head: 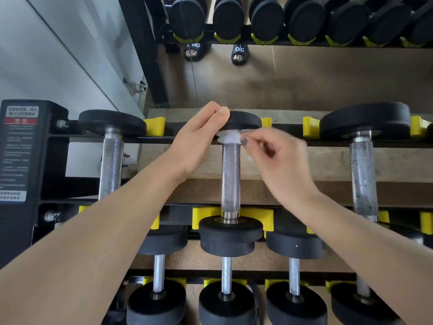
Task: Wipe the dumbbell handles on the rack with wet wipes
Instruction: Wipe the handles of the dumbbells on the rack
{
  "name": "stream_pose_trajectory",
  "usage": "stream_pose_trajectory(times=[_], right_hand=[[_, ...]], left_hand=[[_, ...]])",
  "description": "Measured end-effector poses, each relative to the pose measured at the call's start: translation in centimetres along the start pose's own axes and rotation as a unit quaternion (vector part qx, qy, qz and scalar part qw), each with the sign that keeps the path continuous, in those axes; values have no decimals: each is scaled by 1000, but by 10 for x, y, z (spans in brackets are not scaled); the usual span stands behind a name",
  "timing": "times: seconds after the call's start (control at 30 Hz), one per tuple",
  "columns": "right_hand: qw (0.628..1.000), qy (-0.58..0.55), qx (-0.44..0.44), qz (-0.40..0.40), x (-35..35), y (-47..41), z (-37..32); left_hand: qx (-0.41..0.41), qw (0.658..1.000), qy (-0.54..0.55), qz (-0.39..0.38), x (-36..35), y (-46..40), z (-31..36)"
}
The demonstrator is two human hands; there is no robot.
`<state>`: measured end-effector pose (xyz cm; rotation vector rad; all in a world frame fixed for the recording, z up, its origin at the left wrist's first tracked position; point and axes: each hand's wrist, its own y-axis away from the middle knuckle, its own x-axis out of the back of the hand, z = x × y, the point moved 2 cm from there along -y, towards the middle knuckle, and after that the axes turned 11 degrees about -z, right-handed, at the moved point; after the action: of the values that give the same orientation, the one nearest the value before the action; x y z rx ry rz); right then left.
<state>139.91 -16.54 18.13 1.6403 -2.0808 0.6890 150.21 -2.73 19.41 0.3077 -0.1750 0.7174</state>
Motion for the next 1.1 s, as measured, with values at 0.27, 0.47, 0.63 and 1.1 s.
stream_pose_trajectory(times=[0.27,0.47,0.63,1.1], right_hand=[[974,-133,-131,-131,-1,73,12],[971,-203,-116,-59,3,12,-14],[990,-64,-85,-93,-5,18,-5],[942,-281,-166,-71,-6,28,-13]], left_hand=[[12,1000,-16,7,-1,1,1],[-2,1000,-5,-2,-1,0,-2],[10,1000,-22,4,-1,-1,-1],[-127,920,-335,156,-9,35,4]])
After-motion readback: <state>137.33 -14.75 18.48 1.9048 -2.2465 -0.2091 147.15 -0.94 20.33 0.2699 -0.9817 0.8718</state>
